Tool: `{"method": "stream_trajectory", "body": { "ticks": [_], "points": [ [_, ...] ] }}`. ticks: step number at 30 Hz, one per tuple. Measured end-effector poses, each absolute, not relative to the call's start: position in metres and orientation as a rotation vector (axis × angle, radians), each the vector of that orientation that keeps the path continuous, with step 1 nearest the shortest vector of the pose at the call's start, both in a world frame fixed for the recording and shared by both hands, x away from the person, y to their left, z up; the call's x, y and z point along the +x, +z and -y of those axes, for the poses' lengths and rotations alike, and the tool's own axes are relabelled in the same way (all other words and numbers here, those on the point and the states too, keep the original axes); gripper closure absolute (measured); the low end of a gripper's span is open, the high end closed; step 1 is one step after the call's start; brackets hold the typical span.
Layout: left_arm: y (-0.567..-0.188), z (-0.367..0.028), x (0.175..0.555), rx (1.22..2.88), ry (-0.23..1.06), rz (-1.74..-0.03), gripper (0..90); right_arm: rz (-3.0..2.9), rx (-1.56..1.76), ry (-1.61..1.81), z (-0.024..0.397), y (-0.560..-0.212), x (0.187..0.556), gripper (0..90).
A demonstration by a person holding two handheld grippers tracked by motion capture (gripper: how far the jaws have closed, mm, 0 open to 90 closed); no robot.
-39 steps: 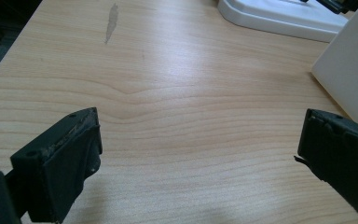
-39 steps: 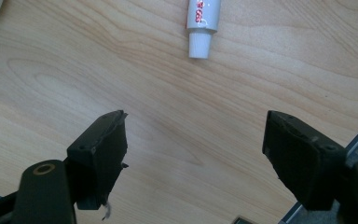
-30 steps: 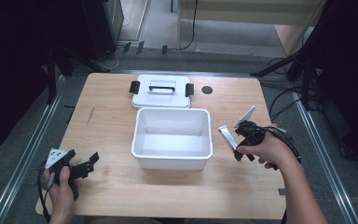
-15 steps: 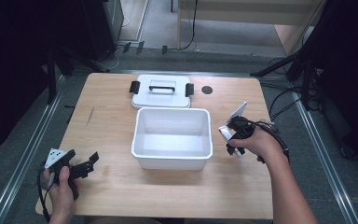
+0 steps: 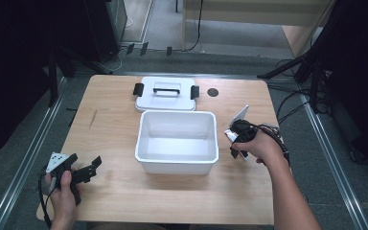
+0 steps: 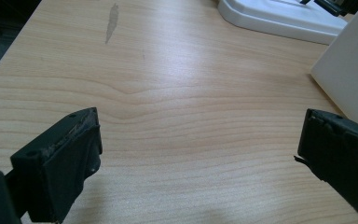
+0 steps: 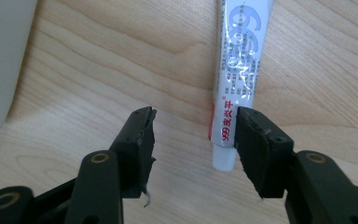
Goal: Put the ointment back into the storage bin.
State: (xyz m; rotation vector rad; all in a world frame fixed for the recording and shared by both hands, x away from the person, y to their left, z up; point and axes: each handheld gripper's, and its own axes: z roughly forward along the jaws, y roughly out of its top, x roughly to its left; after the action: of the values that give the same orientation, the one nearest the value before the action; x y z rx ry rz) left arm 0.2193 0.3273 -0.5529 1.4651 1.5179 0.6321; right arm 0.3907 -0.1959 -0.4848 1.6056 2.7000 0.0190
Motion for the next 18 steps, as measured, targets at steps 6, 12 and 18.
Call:
{"method": "stream_trajectory", "body": {
  "ticks": [6, 12, 18],
  "points": [
    [-0.5530, -0.3278, 0.2192, 1.470, 0.630, -1.517, 0.0, -2.691, 1.607, 0.036, 0.1933, -0.4845, 0.3943, 56.1],
    [-0.5530, -0.3276, 0.2195, 1.472, 0.631, -1.519, 0.0, -2.696, 1.608, 0.045, 0.1909, -0.4849, 0.3962, 56.1],
    [-0.5530, -0.3275, 0.2196, 1.472, 0.631, -1.519, 0.0, -2.689, 1.594, 0.055, 0.1932, -0.4834, 0.3991, 55.7]
  ]
}}
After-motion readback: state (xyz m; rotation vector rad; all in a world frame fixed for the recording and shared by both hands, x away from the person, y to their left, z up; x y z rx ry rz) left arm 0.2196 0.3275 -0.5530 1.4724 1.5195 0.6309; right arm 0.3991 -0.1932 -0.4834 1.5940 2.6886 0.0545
